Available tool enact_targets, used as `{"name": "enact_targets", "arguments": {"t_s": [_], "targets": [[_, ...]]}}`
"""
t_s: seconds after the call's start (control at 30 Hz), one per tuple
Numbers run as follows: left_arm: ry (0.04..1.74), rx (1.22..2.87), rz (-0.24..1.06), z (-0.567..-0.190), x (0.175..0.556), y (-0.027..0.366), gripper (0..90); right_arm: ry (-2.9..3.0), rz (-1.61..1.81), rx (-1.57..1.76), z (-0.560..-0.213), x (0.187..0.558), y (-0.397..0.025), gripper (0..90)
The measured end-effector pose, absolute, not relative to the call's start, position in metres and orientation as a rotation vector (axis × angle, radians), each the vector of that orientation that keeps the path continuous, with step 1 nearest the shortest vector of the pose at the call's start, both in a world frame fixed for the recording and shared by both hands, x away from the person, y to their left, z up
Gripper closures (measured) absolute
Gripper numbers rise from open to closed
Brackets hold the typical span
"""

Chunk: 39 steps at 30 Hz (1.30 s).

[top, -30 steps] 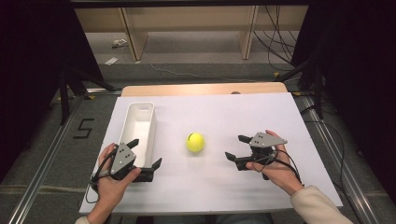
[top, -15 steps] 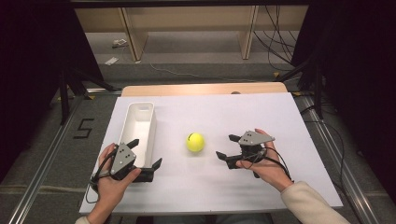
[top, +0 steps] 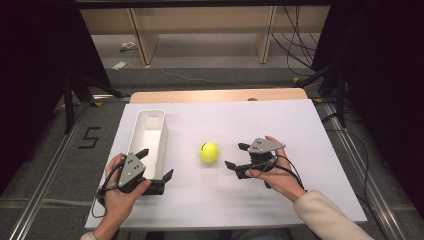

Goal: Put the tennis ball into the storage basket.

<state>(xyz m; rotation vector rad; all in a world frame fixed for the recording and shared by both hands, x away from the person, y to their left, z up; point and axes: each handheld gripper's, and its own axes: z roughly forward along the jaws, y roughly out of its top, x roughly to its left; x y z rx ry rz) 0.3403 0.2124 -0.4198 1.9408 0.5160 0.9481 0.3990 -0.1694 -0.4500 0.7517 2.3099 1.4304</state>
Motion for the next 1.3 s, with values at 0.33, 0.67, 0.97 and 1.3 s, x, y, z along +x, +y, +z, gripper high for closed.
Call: {"name": "enact_targets", "arguments": {"t_s": [0.33, 0.67, 0.97, 1.3], "targets": [[0.516, 1.940, 0.947, -0.420, 0.340, 0.212, 0.0, 2.331, 1.424, 0.750, -0.454, 0.406, -0.157, 19.7], [0.516, 1.938, 0.944, -0.419, 0.339, 0.212, 0.0, 2.363, 1.402, 0.757, -0.463, 0.417, -0.140, 19.8], [0.520, 1.933, 0.942, -0.419, 0.339, 0.212, 0.0, 2.387, 1.379, 0.771, -0.470, 0.425, -0.130, 19.8], [0.520, 1.934, 0.941, -0.419, 0.339, 0.212, 0.0, 2.399, 1.360, 0.774, -0.477, 0.436, -0.118, 19.8]]}}
